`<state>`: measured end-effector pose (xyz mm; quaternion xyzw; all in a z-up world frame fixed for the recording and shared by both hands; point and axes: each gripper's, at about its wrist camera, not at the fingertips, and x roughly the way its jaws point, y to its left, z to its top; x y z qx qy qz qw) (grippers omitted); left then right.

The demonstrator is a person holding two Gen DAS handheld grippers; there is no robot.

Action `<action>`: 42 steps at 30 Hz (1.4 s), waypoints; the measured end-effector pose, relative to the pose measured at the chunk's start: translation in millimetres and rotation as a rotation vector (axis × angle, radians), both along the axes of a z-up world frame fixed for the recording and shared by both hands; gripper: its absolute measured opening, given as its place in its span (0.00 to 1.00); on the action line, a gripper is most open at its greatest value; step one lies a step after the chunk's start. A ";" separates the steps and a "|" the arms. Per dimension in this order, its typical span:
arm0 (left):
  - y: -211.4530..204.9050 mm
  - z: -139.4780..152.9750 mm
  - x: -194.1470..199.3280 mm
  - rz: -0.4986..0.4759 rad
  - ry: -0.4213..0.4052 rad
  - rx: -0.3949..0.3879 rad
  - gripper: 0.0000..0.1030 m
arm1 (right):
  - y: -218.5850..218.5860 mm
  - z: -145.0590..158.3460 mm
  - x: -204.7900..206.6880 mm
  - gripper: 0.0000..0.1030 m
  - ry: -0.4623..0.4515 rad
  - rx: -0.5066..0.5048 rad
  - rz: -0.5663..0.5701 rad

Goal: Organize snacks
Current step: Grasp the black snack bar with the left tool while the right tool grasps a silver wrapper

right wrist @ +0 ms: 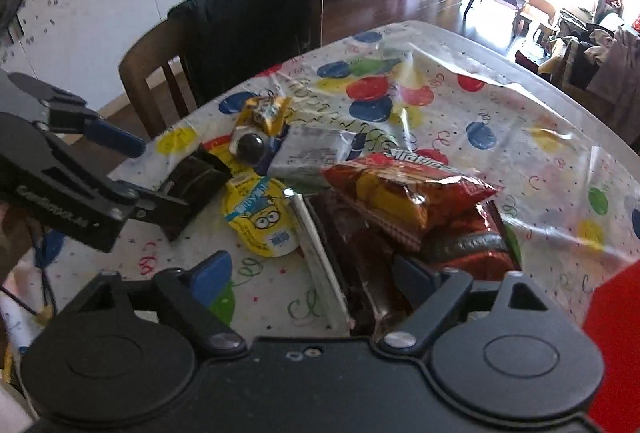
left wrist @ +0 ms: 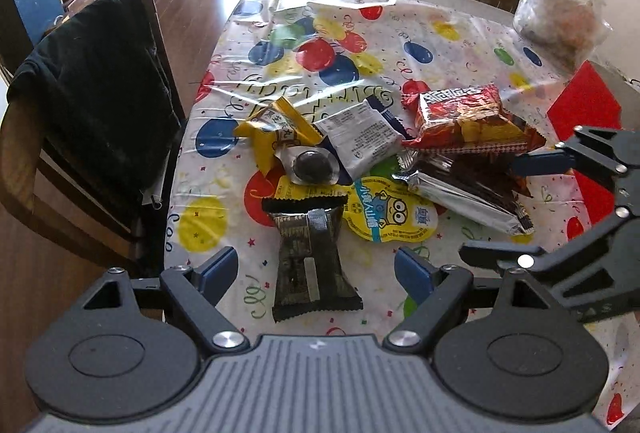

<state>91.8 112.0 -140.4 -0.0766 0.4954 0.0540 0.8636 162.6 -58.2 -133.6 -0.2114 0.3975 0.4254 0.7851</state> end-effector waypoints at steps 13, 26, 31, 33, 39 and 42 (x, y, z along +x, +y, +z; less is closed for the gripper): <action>3.8 -17.9 12.0 -0.004 0.033 -0.012 0.82 | 13.8 -19.3 17.4 0.74 0.006 -0.033 -0.008; 0.8 -22.6 12.6 -0.005 0.045 0.021 0.53 | 10.7 -16.2 7.0 0.39 -0.042 -0.022 -0.088; 1.6 -24.5 12.0 0.007 0.055 0.012 0.40 | 15.4 -11.2 -6.3 0.21 -0.091 -0.032 -0.073; 0.6 -23.9 11.1 0.010 0.054 0.018 0.38 | 16.0 -10.7 -9.1 0.18 -0.092 -0.037 -0.073; 2.8 -21.2 7.0 0.024 0.047 0.002 0.34 | 11.1 -6.6 -16.9 0.11 -0.097 -0.035 -0.066; 3.1 -20.7 3.6 0.028 0.050 0.000 0.34 | 8.7 -6.7 -20.9 0.17 -0.096 -0.038 -0.058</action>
